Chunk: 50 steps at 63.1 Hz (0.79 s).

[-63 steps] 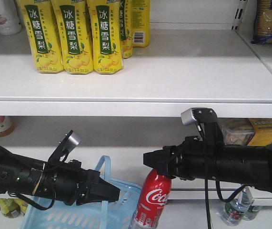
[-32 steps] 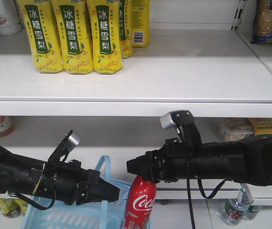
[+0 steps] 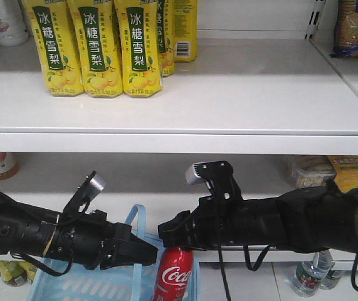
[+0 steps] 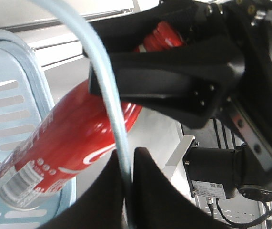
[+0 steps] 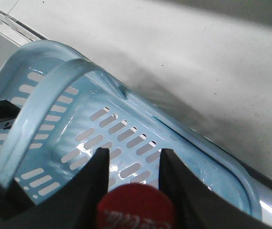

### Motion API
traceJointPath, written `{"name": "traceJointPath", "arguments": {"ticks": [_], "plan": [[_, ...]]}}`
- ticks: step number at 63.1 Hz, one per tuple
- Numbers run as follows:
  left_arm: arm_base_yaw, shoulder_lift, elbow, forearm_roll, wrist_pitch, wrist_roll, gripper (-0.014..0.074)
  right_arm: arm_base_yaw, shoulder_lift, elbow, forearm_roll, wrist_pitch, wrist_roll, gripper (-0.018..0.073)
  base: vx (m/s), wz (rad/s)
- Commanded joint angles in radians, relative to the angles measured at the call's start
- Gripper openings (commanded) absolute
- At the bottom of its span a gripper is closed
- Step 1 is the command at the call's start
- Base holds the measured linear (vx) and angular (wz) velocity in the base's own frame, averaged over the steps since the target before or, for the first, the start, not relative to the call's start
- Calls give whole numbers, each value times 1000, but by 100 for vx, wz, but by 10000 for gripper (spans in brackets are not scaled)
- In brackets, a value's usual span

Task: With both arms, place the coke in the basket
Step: 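Lower the bottle into the basket and open the right gripper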

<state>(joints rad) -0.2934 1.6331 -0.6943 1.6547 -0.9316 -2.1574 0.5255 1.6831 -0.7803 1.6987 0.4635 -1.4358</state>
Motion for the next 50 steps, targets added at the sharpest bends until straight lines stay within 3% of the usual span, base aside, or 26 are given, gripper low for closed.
{"name": "traceJointPath", "arguments": {"ticks": [1, 23, 50], "plan": [[-5, -45, -20, -63, -15, 15, -5, 8, -36, -38, 86, 43, -7, 207, 0, 0], [-5, -45, -20, -63, -15, 15, -5, 8, -31, -36, 85, 37, -7, 379, 0, 0], [-5, -45, -20, -64, -15, 15, -5, 8, -35, -35, 82, 97, -8, 386, 0, 0]]}}
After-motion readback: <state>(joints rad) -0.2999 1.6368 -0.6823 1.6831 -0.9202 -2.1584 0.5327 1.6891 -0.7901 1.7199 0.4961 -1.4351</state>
